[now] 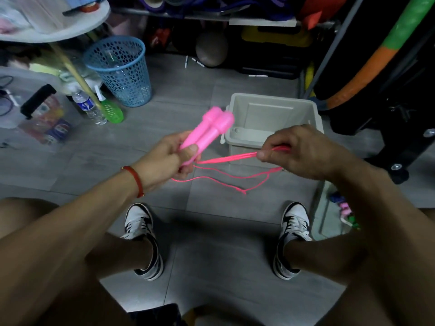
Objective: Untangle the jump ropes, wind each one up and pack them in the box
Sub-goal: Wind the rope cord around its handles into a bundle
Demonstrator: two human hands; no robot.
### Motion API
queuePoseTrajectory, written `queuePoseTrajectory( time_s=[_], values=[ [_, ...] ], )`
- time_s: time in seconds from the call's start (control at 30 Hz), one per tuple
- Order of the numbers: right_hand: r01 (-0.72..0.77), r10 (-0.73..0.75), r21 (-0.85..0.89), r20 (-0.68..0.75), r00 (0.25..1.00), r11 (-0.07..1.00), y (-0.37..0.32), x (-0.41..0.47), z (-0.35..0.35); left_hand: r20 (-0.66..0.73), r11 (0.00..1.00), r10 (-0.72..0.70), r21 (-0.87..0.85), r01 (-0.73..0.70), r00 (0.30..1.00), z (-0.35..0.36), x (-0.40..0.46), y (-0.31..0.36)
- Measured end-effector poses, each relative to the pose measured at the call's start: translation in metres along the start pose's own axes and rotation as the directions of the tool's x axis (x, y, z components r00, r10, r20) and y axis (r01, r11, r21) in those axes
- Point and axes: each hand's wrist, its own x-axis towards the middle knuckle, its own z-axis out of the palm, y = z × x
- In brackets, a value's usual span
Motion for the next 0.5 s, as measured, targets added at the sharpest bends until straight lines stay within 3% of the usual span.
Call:
queuePoseTrajectory(
  time_s=[0.13,0.23,0.33,0.43,0.5],
  values=[
    [0.201,-0.208,-0.181,-0.019,0.978,0.963,-0.023,0.001,0.004,0.149,0.907,-0.064,0.422,-0.004,0.987,0.009,-0.001,-0.012],
    [0.209,-0.216,-0.219,-0.005,0.976,0.953,-0.035,0.003,0.003,0.341,0.695,-0.066,0.69,-0.202,0.938,0.026,-0.006,-0.014],
    [0.194,-0.19,-0.19,0.035,0.981,0.963,-0.033,0.006,0.004,0.435,0.59,-0.169,0.764,-0.263,0.884,0.043,-0.017,-0.016],
    [0.187,-0.182,-0.076,0.067,0.981,0.979,-0.025,0.008,0.01,0.549,0.557,-0.168,0.738,-0.381,0.818,0.05,-0.027,-0.01],
    [0.098,-0.104,0.07,0.09,0.99,0.993,-0.017,0.011,0.016,0.578,0.554,-0.146,0.72,-0.418,0.803,0.05,-0.034,-0.002]
  ],
)
